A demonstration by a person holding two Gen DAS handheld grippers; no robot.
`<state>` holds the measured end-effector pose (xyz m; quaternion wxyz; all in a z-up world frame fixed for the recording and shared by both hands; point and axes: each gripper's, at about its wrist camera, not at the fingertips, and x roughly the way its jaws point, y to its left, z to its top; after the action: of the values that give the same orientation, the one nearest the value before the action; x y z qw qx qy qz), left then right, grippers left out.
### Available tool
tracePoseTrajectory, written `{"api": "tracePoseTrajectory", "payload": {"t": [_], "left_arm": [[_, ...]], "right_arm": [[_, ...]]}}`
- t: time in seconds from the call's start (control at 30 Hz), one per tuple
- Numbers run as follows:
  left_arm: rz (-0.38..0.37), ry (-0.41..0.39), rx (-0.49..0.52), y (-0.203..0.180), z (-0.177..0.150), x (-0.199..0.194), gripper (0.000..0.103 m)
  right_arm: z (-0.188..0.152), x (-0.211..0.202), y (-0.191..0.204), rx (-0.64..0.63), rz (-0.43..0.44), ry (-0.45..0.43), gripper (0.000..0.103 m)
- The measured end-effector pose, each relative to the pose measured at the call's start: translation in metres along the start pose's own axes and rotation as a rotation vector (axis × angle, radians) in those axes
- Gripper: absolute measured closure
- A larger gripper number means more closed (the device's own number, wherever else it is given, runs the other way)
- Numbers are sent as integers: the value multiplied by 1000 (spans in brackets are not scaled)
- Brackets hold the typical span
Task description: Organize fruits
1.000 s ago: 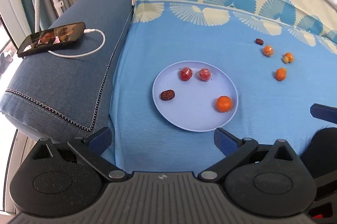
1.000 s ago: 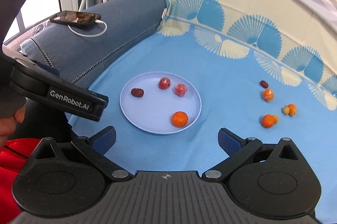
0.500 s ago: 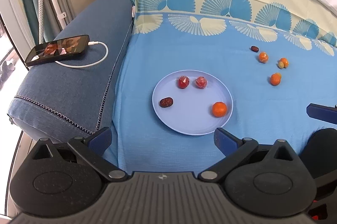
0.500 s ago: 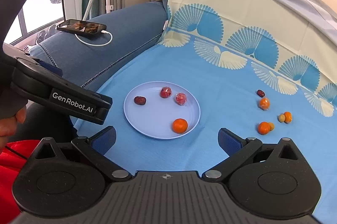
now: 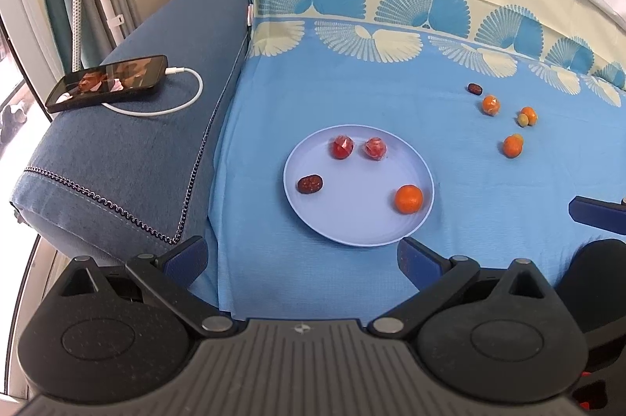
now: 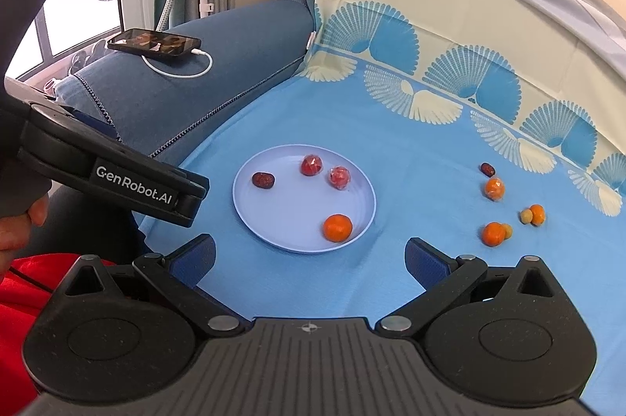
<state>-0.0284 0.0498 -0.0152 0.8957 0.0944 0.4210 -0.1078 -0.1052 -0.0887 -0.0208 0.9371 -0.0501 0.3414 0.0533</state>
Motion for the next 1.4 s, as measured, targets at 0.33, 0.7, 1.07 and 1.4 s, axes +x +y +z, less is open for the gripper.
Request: {"api": "tracePoseTrajectory", "payload": {"t": [0.33, 0.7, 1.07, 1.4], "left_arm": [[-5, 20, -1, 1, 0, 6, 0], [3, 42, 17, -2, 1, 15, 0], [27, 85, 84, -16, 9, 37, 0], [-21, 131, 93, -58, 60, 75, 0]], "right_arm": [[-1, 5, 0, 6, 8, 14, 1], [-3, 12, -4, 25, 23, 34, 1], [-8, 33, -21, 105, 29, 70, 1], [-27, 61, -103, 357, -159, 52, 1]]}}
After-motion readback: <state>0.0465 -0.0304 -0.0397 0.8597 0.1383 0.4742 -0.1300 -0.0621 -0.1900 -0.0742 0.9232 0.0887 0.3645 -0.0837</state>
